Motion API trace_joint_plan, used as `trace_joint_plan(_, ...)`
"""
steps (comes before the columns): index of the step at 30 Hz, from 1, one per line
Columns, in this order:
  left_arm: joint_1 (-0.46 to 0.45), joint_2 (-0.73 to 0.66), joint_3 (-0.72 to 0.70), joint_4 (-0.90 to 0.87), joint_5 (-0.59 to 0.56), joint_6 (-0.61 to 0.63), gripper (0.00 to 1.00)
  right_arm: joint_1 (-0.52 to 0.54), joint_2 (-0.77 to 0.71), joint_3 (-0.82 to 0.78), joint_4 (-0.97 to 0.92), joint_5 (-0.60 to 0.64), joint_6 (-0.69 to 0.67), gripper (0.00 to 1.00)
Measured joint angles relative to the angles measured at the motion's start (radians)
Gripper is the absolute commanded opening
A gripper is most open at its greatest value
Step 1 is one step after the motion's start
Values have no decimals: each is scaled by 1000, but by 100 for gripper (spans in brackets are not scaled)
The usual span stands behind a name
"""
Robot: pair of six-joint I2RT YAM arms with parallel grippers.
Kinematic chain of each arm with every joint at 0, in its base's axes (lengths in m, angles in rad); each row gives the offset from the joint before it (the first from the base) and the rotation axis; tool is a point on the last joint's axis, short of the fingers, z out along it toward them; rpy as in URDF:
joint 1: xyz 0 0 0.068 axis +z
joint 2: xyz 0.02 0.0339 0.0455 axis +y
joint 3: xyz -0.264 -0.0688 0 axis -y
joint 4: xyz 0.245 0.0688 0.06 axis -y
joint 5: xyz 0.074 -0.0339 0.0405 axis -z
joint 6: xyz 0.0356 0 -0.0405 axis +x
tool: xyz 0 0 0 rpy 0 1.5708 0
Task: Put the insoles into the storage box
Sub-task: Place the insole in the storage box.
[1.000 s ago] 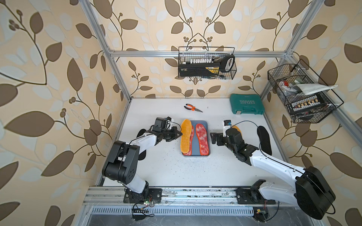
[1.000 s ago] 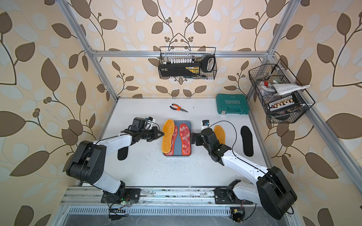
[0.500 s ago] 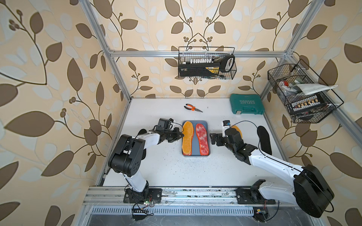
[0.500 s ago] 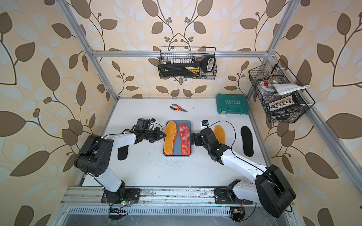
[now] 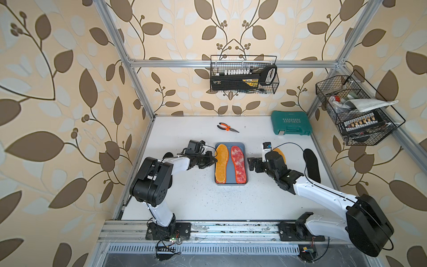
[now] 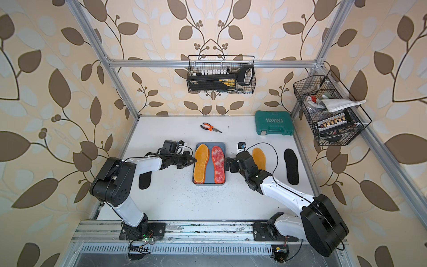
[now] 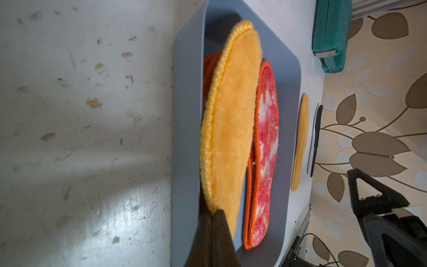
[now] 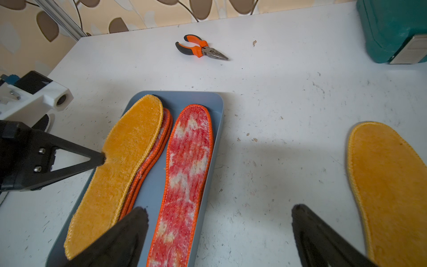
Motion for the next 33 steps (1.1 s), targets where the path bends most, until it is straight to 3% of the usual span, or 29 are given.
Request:
trace_joint_plan(25,-19,26,24,-19,-2,-12,3,0,14,18,-17,-8,0,99)
trace_joint_plan(33,-19,26,35,-28,-3,-23,20,0,14,18,-21,-9,0,99)
